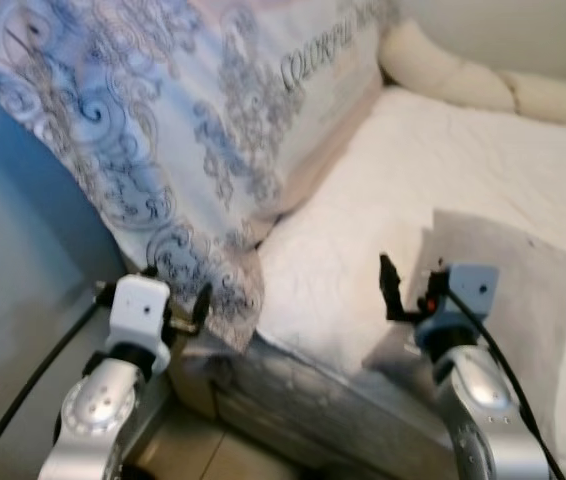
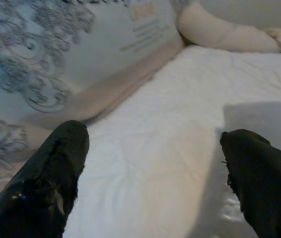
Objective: Clean up the room
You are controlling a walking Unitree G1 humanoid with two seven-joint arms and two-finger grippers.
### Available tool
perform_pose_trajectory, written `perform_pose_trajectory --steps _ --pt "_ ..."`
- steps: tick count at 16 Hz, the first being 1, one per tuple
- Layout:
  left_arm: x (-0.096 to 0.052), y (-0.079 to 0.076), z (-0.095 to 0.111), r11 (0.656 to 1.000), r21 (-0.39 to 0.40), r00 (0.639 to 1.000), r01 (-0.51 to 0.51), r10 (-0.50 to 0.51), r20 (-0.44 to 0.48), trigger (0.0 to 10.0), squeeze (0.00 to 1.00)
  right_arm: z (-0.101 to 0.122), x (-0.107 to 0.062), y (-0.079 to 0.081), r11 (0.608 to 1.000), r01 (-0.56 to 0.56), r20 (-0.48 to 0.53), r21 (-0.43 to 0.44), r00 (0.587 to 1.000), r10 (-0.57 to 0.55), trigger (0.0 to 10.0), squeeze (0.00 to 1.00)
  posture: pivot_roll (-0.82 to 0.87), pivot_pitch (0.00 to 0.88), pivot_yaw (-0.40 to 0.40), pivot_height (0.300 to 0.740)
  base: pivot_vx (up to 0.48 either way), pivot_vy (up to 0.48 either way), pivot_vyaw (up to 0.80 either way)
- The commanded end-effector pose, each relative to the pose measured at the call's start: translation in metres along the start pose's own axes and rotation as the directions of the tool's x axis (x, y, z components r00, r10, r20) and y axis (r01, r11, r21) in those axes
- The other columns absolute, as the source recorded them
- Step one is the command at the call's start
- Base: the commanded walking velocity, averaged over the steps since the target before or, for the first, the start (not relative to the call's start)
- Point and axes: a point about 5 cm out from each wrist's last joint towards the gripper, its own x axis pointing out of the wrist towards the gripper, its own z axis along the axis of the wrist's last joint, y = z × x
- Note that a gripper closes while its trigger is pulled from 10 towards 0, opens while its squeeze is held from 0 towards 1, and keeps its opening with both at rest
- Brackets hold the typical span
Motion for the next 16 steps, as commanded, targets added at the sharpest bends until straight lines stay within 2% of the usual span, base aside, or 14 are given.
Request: perform_pose_trajectory --steps 1,3,5,7,9,10,11,13,14,16 --pt "0.006 -0.008 0.006 0.999 -0.007 0.998 0.051 -0.051 0.027 10.0 0.0 0.005 0.001 -0.005 1.0 0.023 0.023 -0.01 0.999 -0.023 10.0 0.0 0.05 0.0 0.02 0.74 0.0 0.0 -0.79" --pt "0.013 -0.011 0.012 0.995 -0.049 0.994 0.092 -0.088 0.066 10.0 0.0 0.005 -0.003 -0.006 0.999 0.049 0.027 0.004 0.998 -0.049 10.0 0.0 0.03 0.0 0.031 0.74 0.0 0.0 -0.79" --pt "0.013 -0.013 0.01 0.995 -0.02 0.995 0.093 -0.092 0.046 10.0 0.0 0.003 -0.005 -0.008 0.999 0.049 0.02 0.002 0.999 -0.049 10.0 0.0 0.05 0.0 0.038 0.74 0.0 0.0 -0.79" --pt "0.009 -0.016 0.012 0.992 -0.003 0.99 0.127 -0.127 0.066 10.0 0.0 0.0 -0.006 -0.007 0.998 0.057 0.016 0.016 0.998 -0.057 10.0 0.0 0.04 0.0 0.034 0.74 0.0 0.0 -0.79" --pt "0.012 -0.007 0.007 0.998 -0.019 0.996 0.065 -0.064 0.069 10.0 0.0 0.001 -0.002 -0.001 0.999 0.043 0.021 -0.002 0.999 -0.043 10.0 0.0 0.01 0.0 0.019 0.74 0.0 0.0 -0.79" --pt "0.017 -0.004 0.008 1.0 -0.022 0.997 0.017 -0.016 0.073 10.0 0.0 0.002 0.002 -0.003 1.0 0.022 0.014 -0.006 1.0 -0.022 10.0 0.0 0.01 0.0 0.018 0.74 0.0 -0.3 -0.68" --pt "0.019 -0.003 0.008 1.0 -0.025 0.997 0.012 -0.01 0.075 10.0 0.0 0.001 0.003 -0.004 1.0 0.017 0.011 -0.011 1.0 -0.017 10.0 0.0 0.01 0.0 0.016 0.74 0.0 -0.3 -0.68" --pt "0.029 -0.006 0.016 1.0 0.001 0.995 0.016 -0.016 0.103 10.0 0.0 0.0 0.008 -0.01 0.999 0.033 0.007 -0.017 0.999 -0.033 10.0 0.0 0.02 0.0 0.009 0.74 0.0 -0.439 0.0" --pt "0.032 -0.005 0.016 1.0 0.007 0.996 -0.015 0.015 0.091 10.0 0.0 0.0 0.012 -0.014 0.998 0.057 0.003 -0.029 0.998 -0.056 10.0 0.0 0.02 0.0 0.017 0.74 0.0 -0.48 0.0" --pt "0.035 -0.002 0.02 0.999 0.026 0.995 -0.03 0.027 0.092 10.0 0.0 0.003 0.013 -0.016 0.999 0.053 0.007 -0.005 0.999 -0.053 10.0 0.0 0.03 0.0 0.018 0.74 0.0 -0.358 0.0"
